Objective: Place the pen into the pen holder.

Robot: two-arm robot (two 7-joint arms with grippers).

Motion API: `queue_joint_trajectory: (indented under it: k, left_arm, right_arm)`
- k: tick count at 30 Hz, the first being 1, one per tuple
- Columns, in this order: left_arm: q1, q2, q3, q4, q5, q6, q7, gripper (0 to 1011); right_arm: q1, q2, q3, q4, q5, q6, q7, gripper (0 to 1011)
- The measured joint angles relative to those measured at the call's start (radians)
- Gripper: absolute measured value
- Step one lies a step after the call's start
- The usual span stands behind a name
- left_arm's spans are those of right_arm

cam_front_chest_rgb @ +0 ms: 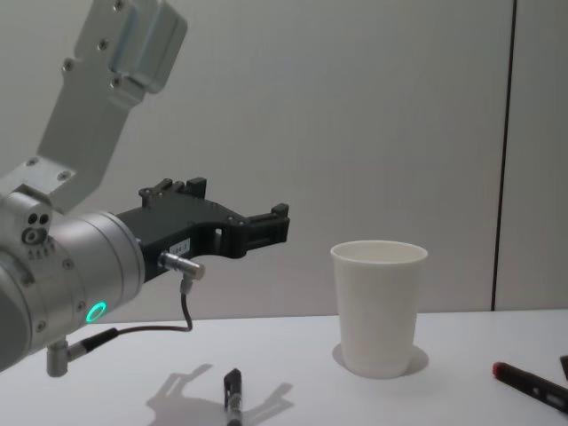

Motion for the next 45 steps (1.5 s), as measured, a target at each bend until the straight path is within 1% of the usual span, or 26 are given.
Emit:
queue_joint_trajectory:
  k: [7,14,21,31,34,36,37,39,41,45]
  left_arm:
    - [0.0,0.0,0.0,0.0,0.0,0.0,0.0,1001]
    - [0.0,0.0,0.0,0.0,0.0,0.0,0.0,1001]
    - [0.0,0.0,0.0,0.0,0.0,0.0,0.0,1001]
    - [0.0,0.0,0.0,0.0,0.0,0.0,0.0,1001]
    - [0.0,0.0,0.0,0.0,0.0,0.0,0.0,1001]
    - [0.0,0.0,0.0,0.0,0.0,0.0,0.0,1001]
    - [0.0,0.0,0.0,0.0,0.0,0.0,0.0,1001]
    - [0.0,0.0,0.0,0.0,0.0,0.0,0.0,1001]
    - [0.0,0.0,0.0,0.0,0.0,0.0,0.0,1001]
    - [0.0,0.0,0.0,0.0,0.0,0.0,0.0,1001]
  right_arm:
    - [0.016,-0.014,-0.008,0.033,-0.013,0.016,0.027,1001]
    - [0.025,-0.024,-0.015,0.061,-0.024,0.018,0.054,1001]
    - [0.029,-0.033,-0.02,0.086,-0.034,0.006,0.076,1001]
    - [0.031,-0.038,-0.021,0.1,-0.039,-0.005,0.088,999]
    - [0.031,-0.039,-0.023,0.103,-0.04,-0.006,0.093,929]
    - [0.031,-0.04,-0.024,0.104,-0.04,-0.007,0.094,907]
    - [0.031,-0.04,-0.024,0.105,-0.041,-0.007,0.097,850]
    - [0.031,-0.04,-0.025,0.106,-0.041,-0.008,0.098,817]
    - [0.031,-0.041,-0.026,0.108,-0.041,-0.008,0.099,747]
    - [0.032,-0.041,-0.026,0.11,-0.041,-0.009,0.1,669]
